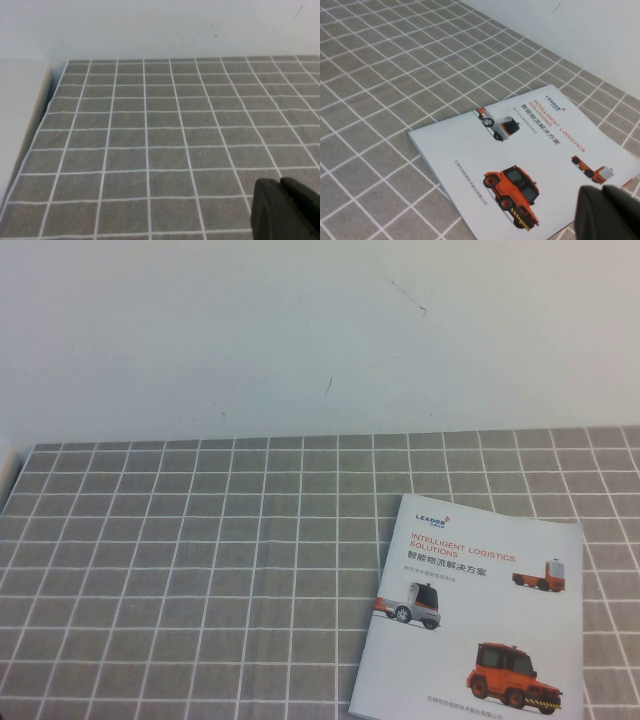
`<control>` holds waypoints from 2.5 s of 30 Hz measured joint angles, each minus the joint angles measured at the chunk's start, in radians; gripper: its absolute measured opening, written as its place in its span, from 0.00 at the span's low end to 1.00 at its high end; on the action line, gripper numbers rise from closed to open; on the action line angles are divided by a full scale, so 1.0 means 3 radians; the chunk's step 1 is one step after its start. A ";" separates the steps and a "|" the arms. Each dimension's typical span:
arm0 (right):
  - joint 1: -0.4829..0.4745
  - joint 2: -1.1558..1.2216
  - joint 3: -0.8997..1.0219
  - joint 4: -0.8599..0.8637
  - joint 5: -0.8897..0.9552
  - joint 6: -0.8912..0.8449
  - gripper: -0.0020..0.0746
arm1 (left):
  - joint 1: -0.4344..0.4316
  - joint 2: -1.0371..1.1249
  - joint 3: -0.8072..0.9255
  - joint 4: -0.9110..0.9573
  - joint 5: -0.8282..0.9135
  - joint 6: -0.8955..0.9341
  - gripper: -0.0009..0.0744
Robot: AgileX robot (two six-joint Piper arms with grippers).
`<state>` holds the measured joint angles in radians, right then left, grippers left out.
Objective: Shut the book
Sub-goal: 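Close the open booklet and leave it lying on the table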
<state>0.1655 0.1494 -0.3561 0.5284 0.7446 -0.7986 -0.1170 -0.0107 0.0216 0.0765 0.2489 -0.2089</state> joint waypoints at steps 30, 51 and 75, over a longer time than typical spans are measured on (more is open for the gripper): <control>0.0000 0.0000 0.0008 0.0006 0.0002 0.0000 0.02 | 0.0008 -0.0008 -0.0012 -0.0279 0.0231 0.0405 0.01; 0.0000 0.0000 0.0008 0.0006 0.0002 0.0000 0.02 | 0.0183 -0.0008 -0.0013 -0.0371 0.0246 0.0403 0.01; 0.0000 0.0000 0.0008 0.0006 0.0002 0.0000 0.02 | 0.0183 -0.0008 -0.0013 -0.0382 0.0254 0.0889 0.01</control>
<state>0.1655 0.1494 -0.3539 0.5303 0.7454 -0.7986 -0.0621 -0.0130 0.0178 -0.0379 0.3250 0.0577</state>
